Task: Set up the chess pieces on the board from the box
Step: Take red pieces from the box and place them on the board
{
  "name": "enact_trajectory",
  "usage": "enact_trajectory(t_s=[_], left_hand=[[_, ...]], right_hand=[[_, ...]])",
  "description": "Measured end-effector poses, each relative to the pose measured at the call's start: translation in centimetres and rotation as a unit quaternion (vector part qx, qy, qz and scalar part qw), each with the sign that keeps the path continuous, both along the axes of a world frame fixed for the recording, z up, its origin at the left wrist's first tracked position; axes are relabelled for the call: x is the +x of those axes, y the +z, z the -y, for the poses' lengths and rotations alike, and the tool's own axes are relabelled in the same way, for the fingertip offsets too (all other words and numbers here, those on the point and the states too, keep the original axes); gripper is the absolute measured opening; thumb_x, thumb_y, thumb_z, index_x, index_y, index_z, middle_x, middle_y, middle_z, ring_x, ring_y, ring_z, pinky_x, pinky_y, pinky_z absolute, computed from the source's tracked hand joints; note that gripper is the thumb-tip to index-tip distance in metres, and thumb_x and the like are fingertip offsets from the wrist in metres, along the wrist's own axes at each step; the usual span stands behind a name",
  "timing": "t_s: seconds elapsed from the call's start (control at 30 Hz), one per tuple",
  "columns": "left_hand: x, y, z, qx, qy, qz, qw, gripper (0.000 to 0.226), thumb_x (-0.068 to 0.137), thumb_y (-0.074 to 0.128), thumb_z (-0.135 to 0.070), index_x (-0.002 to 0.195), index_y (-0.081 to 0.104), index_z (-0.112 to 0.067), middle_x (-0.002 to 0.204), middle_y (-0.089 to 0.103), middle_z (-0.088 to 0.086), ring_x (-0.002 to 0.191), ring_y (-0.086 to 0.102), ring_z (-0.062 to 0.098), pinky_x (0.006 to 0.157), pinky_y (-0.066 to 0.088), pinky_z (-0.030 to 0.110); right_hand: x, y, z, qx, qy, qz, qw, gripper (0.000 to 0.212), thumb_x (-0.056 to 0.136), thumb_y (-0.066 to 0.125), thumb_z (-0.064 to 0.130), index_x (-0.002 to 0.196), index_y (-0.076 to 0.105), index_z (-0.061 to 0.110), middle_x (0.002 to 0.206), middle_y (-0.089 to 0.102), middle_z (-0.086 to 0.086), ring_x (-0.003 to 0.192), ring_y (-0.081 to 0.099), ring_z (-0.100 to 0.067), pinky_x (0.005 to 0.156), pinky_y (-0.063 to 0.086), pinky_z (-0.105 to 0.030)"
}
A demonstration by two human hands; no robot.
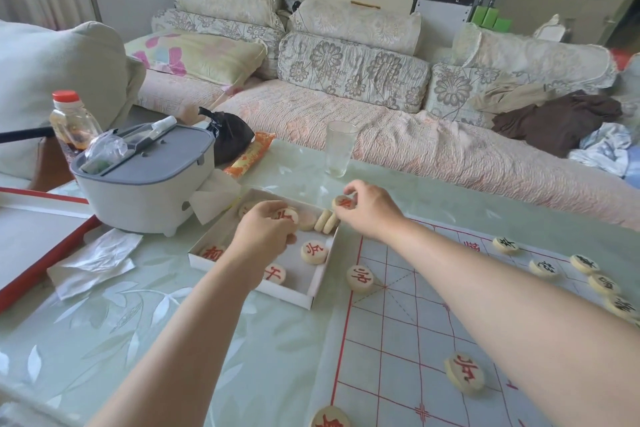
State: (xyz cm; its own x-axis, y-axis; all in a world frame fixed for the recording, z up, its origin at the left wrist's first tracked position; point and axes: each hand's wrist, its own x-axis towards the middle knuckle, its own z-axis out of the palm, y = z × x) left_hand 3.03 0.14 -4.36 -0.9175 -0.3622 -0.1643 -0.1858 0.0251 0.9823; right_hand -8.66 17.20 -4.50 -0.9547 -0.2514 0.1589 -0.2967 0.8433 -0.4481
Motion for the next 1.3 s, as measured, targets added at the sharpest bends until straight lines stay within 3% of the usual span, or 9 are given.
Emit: enact_trajectory(t_s=[0.13, 0.3, 0.53, 0.63, 0.77, 0.9, 1.07, 1.17, 1.3], left_hand=[[-1.0, -0.5, -2.1, -0.044, -0.019, -0.017, 0.999, 0.033, 0.088, 0.060, -0.009, 0.117, 0.060, -0.026, 0.091, 0.069, 0.004, 0.070, 0.068, 0.015, 0.067, 0.054, 0.032], [-2.5, -1.0, -3.5, -0.090, -0.039, -0.026, 0.995, 0.034, 0.090, 0.056, -0.008, 0.113, 0.059, -0.031, 0.092, 0.066, -0.003, 0.072, 0.070, 0.015, 0.069, 0.057, 0.035], [-3.6, -1.6, -4.6, -0.126, -0.047, -0.008, 0.991, 0.038, 0.087, 0.056, -0.011, 0.116, 0.060, -0.035, 0.102, 0.067, 0.002, 0.075, 0.068, 0.020, 0.060, 0.058, 0.034], [-3.6, -1.7, -4.9, -0.131, -0.048, -0.002, 0.990, 0.038, 0.083, 0.065, -0.020, 0.120, 0.059, -0.029, 0.106, 0.067, 0.001, 0.081, 0.066, 0.017, 0.070, 0.058, 0.033], [-3.3, -1.4, -5.5, -0.111, -0.045, 0.000, 0.993, 0.029, 0.079, 0.071, -0.025, 0.108, 0.067, -0.025, 0.092, 0.071, -0.005, 0.081, 0.068, 0.016, 0.075, 0.059, 0.037], [-2.6, -1.1, -6.5, -0.095, -0.044, -0.010, 0.994, 0.020, 0.077, 0.074, -0.021, 0.097, 0.072, -0.025, 0.082, 0.073, -0.006, 0.080, 0.069, 0.017, 0.076, 0.058, 0.038], [-1.8, -1.1, -8.5, -0.072, -0.043, -0.017, 0.996, 0.046, 0.066, 0.082, -0.029, 0.108, 0.067, -0.021, 0.089, 0.073, -0.003, 0.084, 0.069, 0.014, 0.084, 0.057, 0.040], [-1.5, -1.0, -9.6, -0.070, -0.035, -0.013, 0.997, 0.052, 0.062, 0.084, -0.032, 0.106, 0.063, -0.019, 0.091, 0.071, -0.004, 0.082, 0.070, 0.015, 0.085, 0.056, 0.041], [-1.1, -0.8, -11.5, -0.069, -0.075, -0.009, 0.995, 0.038, 0.068, 0.083, -0.031, 0.098, 0.066, -0.015, 0.083, 0.072, -0.001, 0.069, 0.067, 0.013, 0.077, 0.058, 0.036]], right_hand=[[-2.7, -1.0, -3.4, -0.024, -0.056, 0.001, 0.998, 0.022, 0.084, 0.065, 0.040, 0.095, 0.064, 0.021, 0.085, 0.066, 0.004, 0.084, 0.063, -0.019, 0.069, 0.043, -0.023], [-5.6, -2.7, -5.2, 0.003, -0.089, 0.018, 0.996, 0.020, 0.084, 0.062, 0.038, 0.094, 0.063, 0.021, 0.100, 0.068, -0.001, 0.094, 0.063, -0.023, 0.083, 0.052, -0.031], [-7.0, -3.2, -4.9, 0.070, -0.058, 0.017, 0.996, 0.022, 0.087, 0.061, 0.046, 0.097, 0.067, 0.028, 0.110, 0.065, 0.003, 0.100, 0.062, -0.021, 0.085, 0.050, -0.031], [-6.6, -3.0, -5.0, 0.094, -0.051, 0.016, 0.994, 0.020, 0.089, 0.059, 0.046, 0.100, 0.067, 0.030, 0.117, 0.052, 0.003, 0.099, 0.062, -0.022, 0.086, 0.048, -0.031], [-4.8, -1.9, -5.0, 0.042, -0.024, -0.011, 0.999, 0.021, 0.091, 0.056, 0.033, 0.110, 0.065, 0.031, 0.119, 0.050, 0.004, 0.095, 0.060, -0.020, 0.083, 0.046, -0.029], [-0.9, -0.8, -5.3, -0.053, 0.065, 0.028, 0.996, 0.025, 0.090, 0.055, 0.017, 0.108, 0.065, 0.030, 0.102, 0.064, 0.007, 0.088, 0.062, -0.014, 0.076, 0.046, -0.025], [4.9, 0.3, -6.5, -0.116, 0.129, 0.050, 0.984, 0.038, 0.084, 0.057, 0.007, 0.114, 0.061, 0.031, 0.102, 0.065, 0.009, 0.053, 0.047, -0.008, 0.058, 0.042, -0.018], [7.1, 0.4, -7.6, -0.122, 0.141, 0.046, 0.981, 0.040, 0.079, 0.068, 0.009, 0.112, 0.062, 0.030, 0.108, 0.063, 0.011, 0.060, 0.057, -0.007, 0.062, 0.041, -0.011], [8.7, 0.4, -9.6, -0.138, 0.111, 0.040, 0.983, 0.044, 0.075, 0.085, 0.032, 0.113, 0.063, 0.029, 0.108, 0.062, 0.013, 0.066, 0.052, 0.012, 0.062, 0.037, -0.007]])
